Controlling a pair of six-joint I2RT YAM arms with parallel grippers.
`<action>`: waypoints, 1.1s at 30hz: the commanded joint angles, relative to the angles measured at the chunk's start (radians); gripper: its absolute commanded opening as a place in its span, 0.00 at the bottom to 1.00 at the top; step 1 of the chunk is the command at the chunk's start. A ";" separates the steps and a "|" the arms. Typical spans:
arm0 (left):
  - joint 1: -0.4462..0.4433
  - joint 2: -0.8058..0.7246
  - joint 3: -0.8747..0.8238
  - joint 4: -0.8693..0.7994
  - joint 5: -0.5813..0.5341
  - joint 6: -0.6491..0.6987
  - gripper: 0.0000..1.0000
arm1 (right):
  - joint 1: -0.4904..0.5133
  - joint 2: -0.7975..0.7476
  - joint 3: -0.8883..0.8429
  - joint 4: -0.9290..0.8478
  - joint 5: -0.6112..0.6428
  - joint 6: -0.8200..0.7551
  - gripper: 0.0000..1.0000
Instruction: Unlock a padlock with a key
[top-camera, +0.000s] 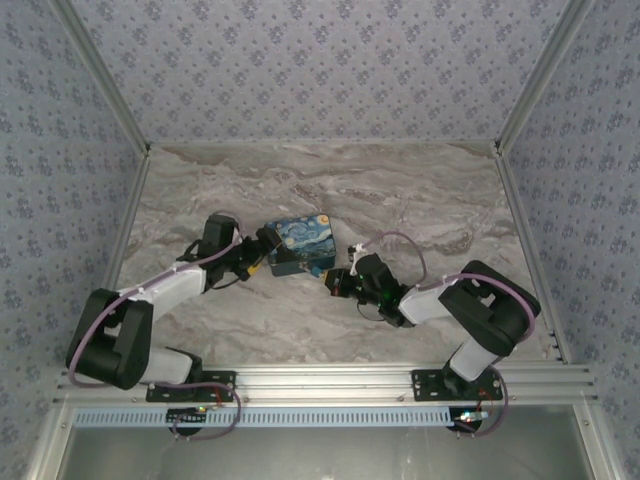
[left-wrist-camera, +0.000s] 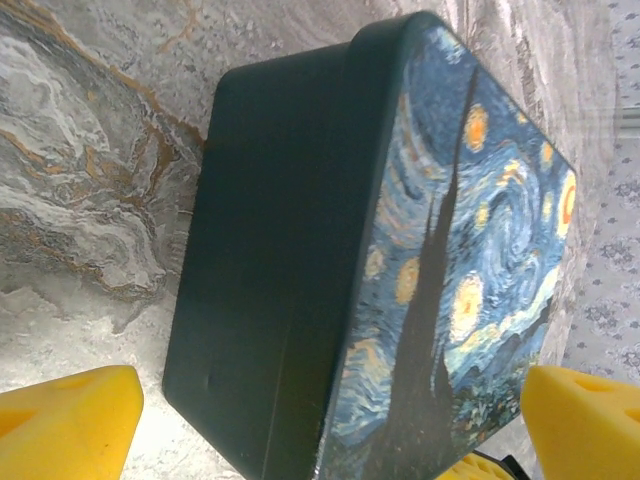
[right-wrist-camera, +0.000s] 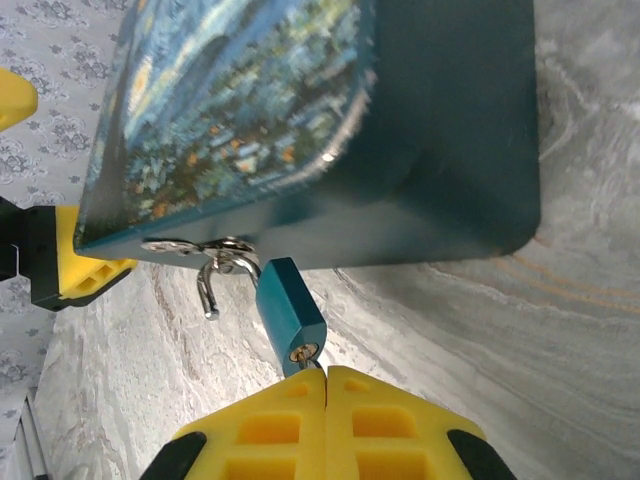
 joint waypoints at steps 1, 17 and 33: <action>0.004 0.027 0.000 0.050 0.035 0.013 0.97 | -0.006 0.039 0.013 0.037 -0.037 0.079 0.00; 0.004 0.115 -0.011 0.100 0.062 0.022 0.97 | -0.011 0.113 0.003 0.077 -0.020 0.162 0.17; -0.011 0.124 -0.006 0.118 0.080 0.029 0.67 | -0.018 -0.238 -0.078 -0.126 0.049 -0.164 0.61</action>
